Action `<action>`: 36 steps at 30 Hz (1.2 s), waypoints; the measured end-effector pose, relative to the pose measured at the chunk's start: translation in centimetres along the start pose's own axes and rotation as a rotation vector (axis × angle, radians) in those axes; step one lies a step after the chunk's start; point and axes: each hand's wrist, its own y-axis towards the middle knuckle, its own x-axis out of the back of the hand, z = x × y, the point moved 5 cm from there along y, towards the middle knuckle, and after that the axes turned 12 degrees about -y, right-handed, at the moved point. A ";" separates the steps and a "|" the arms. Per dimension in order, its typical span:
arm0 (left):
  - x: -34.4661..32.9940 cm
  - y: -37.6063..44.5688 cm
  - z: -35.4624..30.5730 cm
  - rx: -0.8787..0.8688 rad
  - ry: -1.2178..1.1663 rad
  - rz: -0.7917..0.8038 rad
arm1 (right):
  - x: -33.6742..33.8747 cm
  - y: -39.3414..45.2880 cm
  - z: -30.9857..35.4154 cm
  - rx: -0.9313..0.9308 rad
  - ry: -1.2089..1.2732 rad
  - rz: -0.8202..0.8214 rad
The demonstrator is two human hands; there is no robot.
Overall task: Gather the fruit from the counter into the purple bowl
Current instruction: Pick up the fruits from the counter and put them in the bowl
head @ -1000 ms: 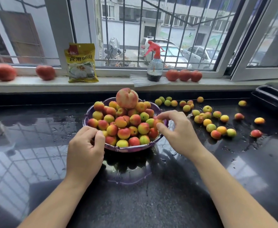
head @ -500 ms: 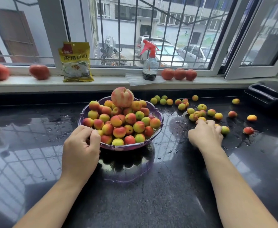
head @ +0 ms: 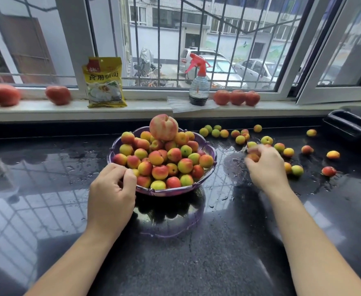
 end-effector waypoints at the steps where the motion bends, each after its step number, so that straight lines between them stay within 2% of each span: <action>1: 0.0 0.0 0.0 0.004 -0.001 0.000 | 0.8 -0.7 1.8 0.089 0.215 -0.025; 3: -0.1 0.0 0.1 0.007 0.000 0.002 | 2.4 -3.0 5.7 0.281 0.519 -0.007; 4: -0.1 0.0 0.2 0.009 0.001 0.000 | 2.7 -4.0 7.3 0.381 0.555 0.023; 7: -0.1 0.1 0.3 0.006 0.012 -0.003 | 1.3 -6.0 9.6 0.583 0.441 0.094; 11: -0.1 0.1 0.2 0.001 0.010 0.001 | -0.3 -6.5 9.8 0.635 0.377 0.143; 13: -0.1 0.0 0.3 0.006 0.011 0.000 | 0.1 -6.4 9.8 0.658 0.380 0.100; 15: 0.0 0.1 0.3 0.009 0.015 0.001 | 0.6 -5.7 9.3 0.575 0.398 0.003; 18: 0.0 0.1 0.3 0.008 0.017 0.003 | 0.3 -3.1 5.9 0.286 0.253 -0.121; 21: 0.0 0.1 0.2 0.008 0.009 0.005 | -1.4 -0.3 0.9 -0.004 -0.148 -0.010; 24: 0.0 0.0 0.3 0.009 0.016 0.007 | -1.9 0.6 -2.5 -0.197 -0.342 0.070; 30: 0.1 -0.1 0.1 0.019 -0.004 0.010 | -2.3 1.0 -4.5 -0.375 -0.472 0.111; 36: 0.2 -0.1 0.2 0.016 -0.004 0.012 | -2.2 1.1 -5.0 -0.370 -0.458 0.029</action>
